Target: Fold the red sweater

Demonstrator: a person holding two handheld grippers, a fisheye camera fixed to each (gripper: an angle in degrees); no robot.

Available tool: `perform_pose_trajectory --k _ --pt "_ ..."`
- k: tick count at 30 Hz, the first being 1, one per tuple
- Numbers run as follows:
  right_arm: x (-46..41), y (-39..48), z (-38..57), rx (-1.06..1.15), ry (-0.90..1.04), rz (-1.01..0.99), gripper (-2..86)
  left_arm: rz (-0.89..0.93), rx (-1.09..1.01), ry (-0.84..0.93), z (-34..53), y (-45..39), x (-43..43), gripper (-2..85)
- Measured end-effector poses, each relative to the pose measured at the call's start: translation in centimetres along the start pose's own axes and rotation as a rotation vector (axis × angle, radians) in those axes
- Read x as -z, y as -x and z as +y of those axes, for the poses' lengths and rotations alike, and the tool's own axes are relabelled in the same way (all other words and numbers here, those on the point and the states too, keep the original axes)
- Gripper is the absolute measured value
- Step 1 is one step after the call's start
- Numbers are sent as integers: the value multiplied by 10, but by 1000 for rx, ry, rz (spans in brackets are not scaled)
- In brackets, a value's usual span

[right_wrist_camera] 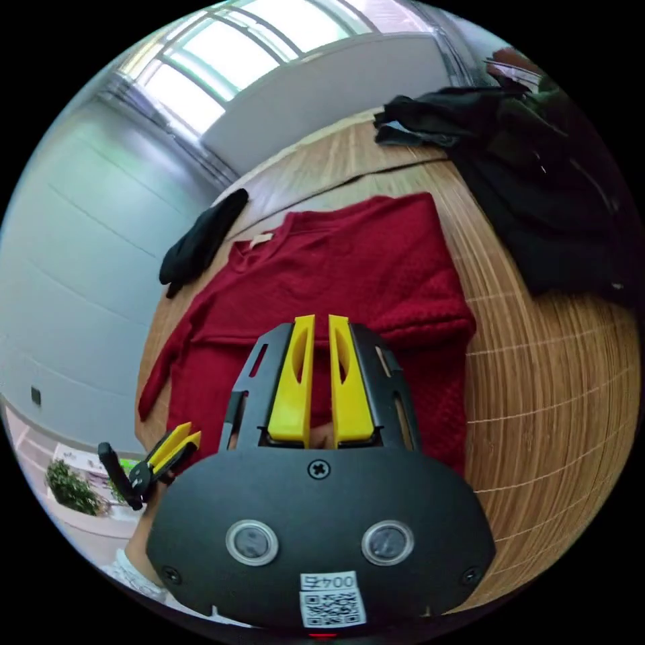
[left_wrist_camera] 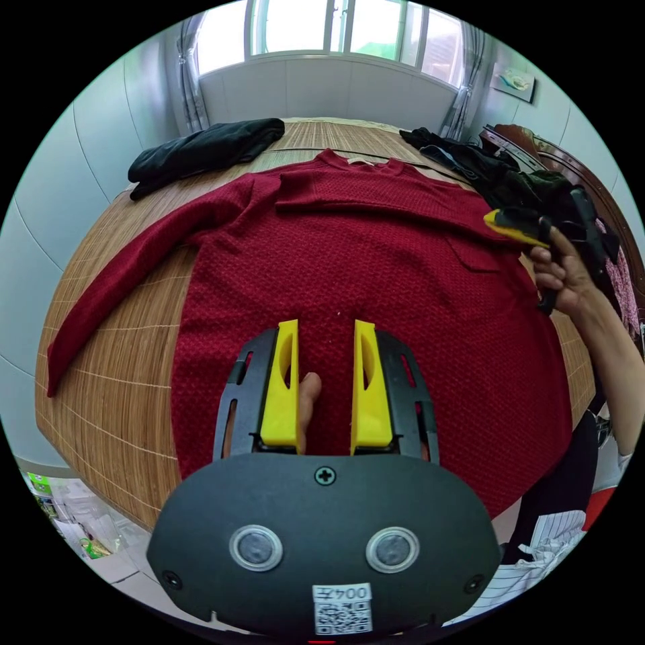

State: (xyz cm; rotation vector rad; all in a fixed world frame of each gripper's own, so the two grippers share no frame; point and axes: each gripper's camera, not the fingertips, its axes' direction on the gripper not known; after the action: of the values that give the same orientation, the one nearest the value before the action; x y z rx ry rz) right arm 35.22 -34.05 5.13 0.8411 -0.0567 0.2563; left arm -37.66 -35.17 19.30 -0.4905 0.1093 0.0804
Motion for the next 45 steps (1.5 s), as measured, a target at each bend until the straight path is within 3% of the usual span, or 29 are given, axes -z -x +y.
perform_pose_trajectory --k 6,10,13,15,20,26,31,35,39,45 --pt "41 -47 21 -99 -182 -282 -1 7 3 0 -18 15 6 121" --pt "17 -93 36 -211 -165 -366 -4 16 5 6 -34 28 11 121" --pt "23 -88 37 -167 -177 -279 -6 110 12 62 -58 49 20 120" --pt "23 -91 37 -162 -174 -278 -7 215 46 19 -81 70 34 116" --pt "27 -106 38 -171 -170 -324 -7 287 133 -167 -194 139 58 53" --pt "30 -108 39 -161 -165 -308 -7 456 332 48 -296 198 -8 36" --pt "31 -110 41 -160 -164 -310 -7 327 340 142 -324 203 -35 66" --pt "32 -112 43 -160 -163 -317 -7 449 322 186 -336 199 -53 79" --pt "32 -112 45 -160 -162 -317 -7 389 287 270 -343 189 -63 86" --pt "32 -112 49 -159 -159 -322 -7 439 250 203 -340 168 -55 53"
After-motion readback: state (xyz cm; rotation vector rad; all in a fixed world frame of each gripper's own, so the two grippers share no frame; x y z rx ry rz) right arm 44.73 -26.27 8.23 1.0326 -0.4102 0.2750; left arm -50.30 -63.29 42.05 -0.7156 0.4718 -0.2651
